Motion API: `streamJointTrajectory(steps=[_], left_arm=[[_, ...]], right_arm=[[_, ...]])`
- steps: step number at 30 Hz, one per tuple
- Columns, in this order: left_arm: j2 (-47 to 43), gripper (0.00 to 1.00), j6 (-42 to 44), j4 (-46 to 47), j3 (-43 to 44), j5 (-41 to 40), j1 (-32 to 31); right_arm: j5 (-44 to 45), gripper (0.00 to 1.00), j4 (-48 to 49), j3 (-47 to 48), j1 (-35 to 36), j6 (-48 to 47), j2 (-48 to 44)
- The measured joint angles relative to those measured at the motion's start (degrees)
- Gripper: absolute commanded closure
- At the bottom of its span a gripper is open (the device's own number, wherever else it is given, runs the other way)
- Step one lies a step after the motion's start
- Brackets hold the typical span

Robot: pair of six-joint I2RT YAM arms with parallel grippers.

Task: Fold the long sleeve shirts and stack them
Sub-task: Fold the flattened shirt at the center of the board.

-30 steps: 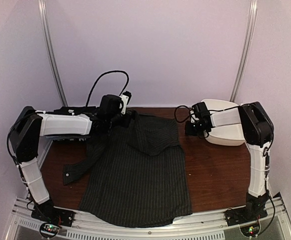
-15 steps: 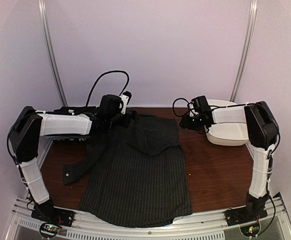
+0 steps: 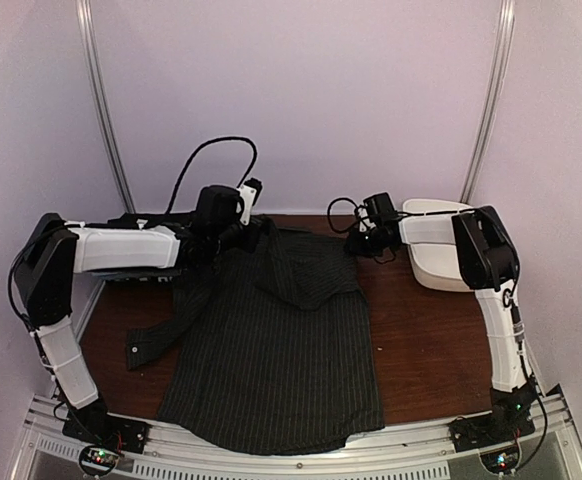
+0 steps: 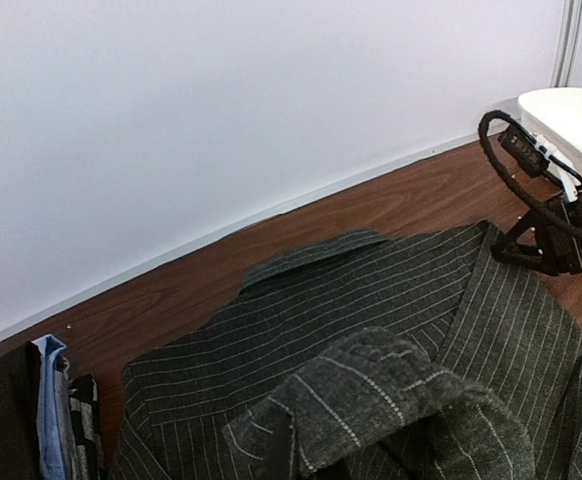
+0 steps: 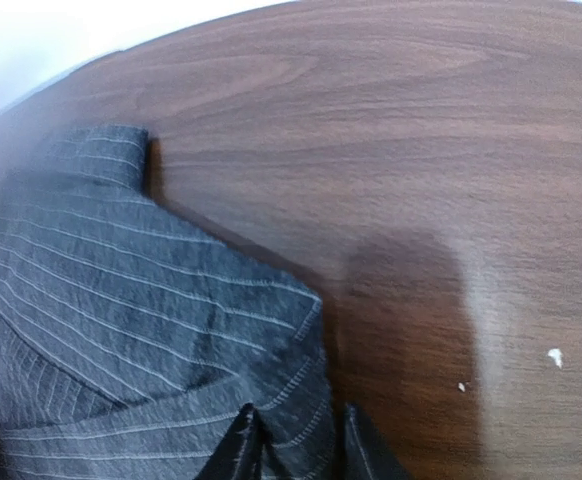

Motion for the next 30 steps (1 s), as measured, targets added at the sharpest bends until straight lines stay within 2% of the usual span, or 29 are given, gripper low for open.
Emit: streamJointTrajectory(steps=[3, 11, 16, 18, 21, 26, 30], left_arm=[[-0.13, 1.0, 0.74, -0.04, 0.35, 0.11, 0.0], [2.25, 1.0, 3.45, -1.73, 8.7, 0.13, 0.55], [5.62, 1.0, 4.7, -2.64, 13.88, 0.15, 1.42], [6.99, 1.0, 4.94, -2.93, 15.19, 0.22, 1.6], [8.02, 1.0, 5.2, -3.93, 15.76, 0.76, 1.6], [8.11, 1.0, 5.4, -5.33, 16.33, 1.84, 1.6], [8.11, 1.0, 5.53, -5.57, 16.5, 2.58, 1.6]], right_arm=[[-1.2, 0.99, -0.52, 2.82, -0.24, -0.07, 1.7], [-1.97, 1.0, -4.72, 13.09, -1.77, 0.39, 7.17], [-2.01, 0.77, -7.08, 21.11, -3.56, 0.15, 10.64], [-2.01, 0.65, -7.69, 21.51, -3.98, 0.0, 10.54], [-1.79, 0.53, -8.57, 20.65, -4.42, -0.66, 9.75], [-0.96, 0.44, -10.64, 11.04, -3.52, -1.18, 1.92], [0.04, 0.42, -10.43, -2.91, -1.27, -1.01, -12.07]])
